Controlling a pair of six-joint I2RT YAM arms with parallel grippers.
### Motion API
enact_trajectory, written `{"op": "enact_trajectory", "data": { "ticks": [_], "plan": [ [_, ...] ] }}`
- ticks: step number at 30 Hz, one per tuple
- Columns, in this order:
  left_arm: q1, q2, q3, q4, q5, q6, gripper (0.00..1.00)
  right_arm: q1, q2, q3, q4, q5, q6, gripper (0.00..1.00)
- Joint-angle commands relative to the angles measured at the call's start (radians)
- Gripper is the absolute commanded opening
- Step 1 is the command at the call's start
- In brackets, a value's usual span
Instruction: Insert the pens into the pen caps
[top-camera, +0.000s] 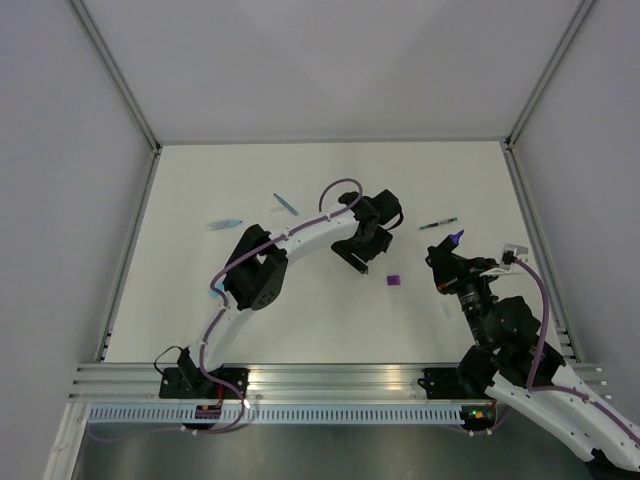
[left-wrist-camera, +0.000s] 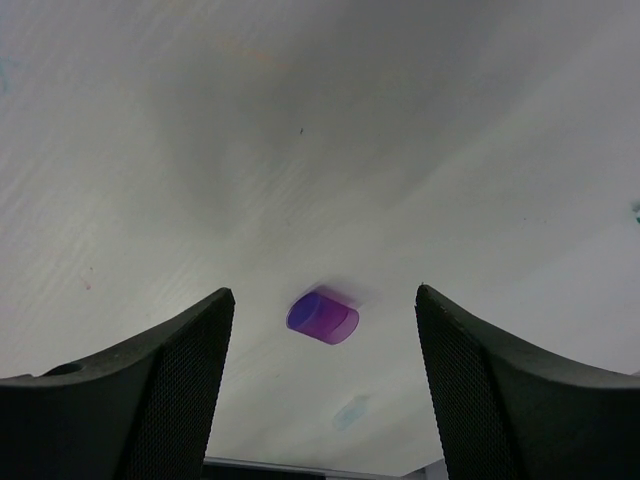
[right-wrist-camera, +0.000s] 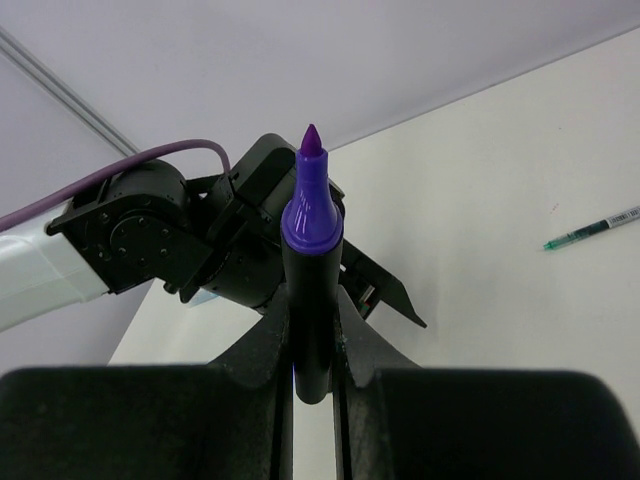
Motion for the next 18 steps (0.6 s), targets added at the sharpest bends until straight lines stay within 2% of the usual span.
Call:
{"op": "enact_trajectory", "data": {
  "ticks": [1, 10, 15, 18],
  "plan": [
    [-0.051, -0.018, 0.009, -0.028, 0.049, -0.119, 0.79, 0.001, -0.017, 0.04, -0.005, 0.018, -0.003, 0.0],
    [-0.114, -0.015, -0.032, 0.06, 0.148, -0.288, 0.77, 0.002, -0.067, 0.066, -0.063, 0.084, -0.007, 0.0],
    [-0.114, 0.004, -0.062, 0.123, 0.217, -0.313, 0.76, 0.002, -0.129, 0.075, -0.083, 0.097, -0.03, 0.0],
    [-0.114, 0.007, -0.059, 0.113, 0.207, -0.336, 0.75, 0.001, -0.145, 0.091, -0.103, 0.111, -0.036, 0.0]
  ]
}}
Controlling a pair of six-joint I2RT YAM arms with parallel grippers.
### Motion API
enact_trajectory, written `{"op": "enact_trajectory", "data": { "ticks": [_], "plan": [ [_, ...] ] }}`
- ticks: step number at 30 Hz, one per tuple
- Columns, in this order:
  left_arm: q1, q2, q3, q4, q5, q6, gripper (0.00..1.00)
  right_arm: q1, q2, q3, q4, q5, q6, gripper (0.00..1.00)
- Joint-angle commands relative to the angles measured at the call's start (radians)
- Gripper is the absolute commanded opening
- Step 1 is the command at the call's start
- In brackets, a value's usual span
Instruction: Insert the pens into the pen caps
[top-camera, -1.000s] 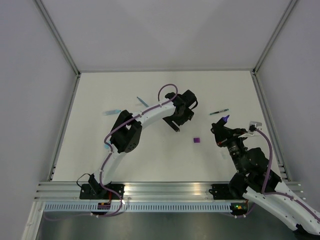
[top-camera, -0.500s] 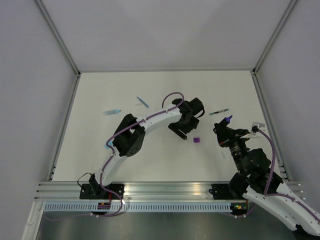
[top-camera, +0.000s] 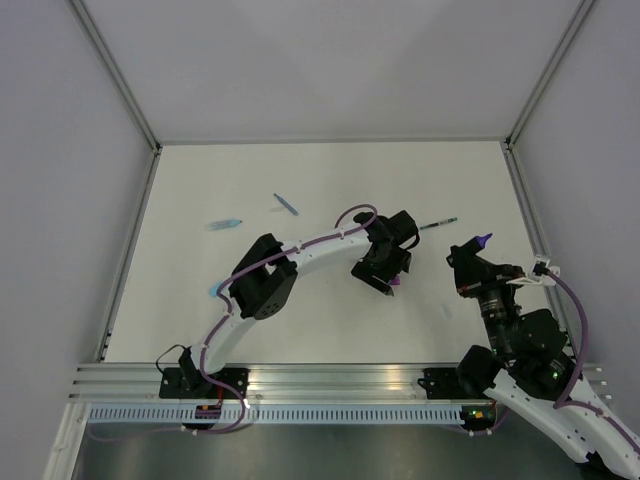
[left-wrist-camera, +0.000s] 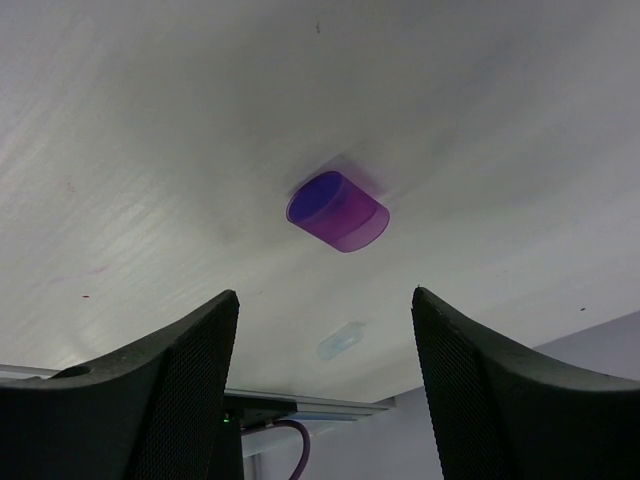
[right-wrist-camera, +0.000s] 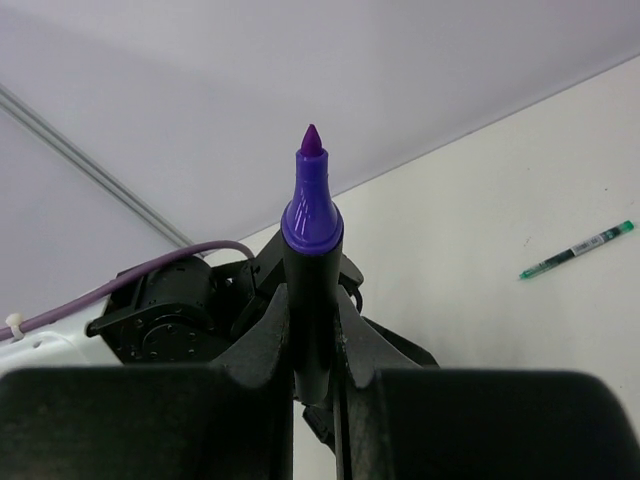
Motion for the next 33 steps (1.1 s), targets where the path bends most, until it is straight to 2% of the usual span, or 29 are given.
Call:
{"op": "enact_trajectory", "data": {
  "ticks": [1, 22, 33],
  "plan": [
    [0.002, 0.003, 0.004, 0.005, 0.045, -0.123, 0.75, 0.001, -0.023, 0.045, -0.028, 0.037, -0.025, 0.0],
    [0.02, 0.048, -0.036, 0.034, 0.062, -0.222, 0.73, 0.001, -0.062, 0.062, -0.057, 0.069, -0.038, 0.0],
    [0.043, 0.071, -0.039, 0.079, 0.071, -0.226, 0.62, 0.001, -0.071, 0.062, -0.057, 0.071, -0.038, 0.0]
  ]
}}
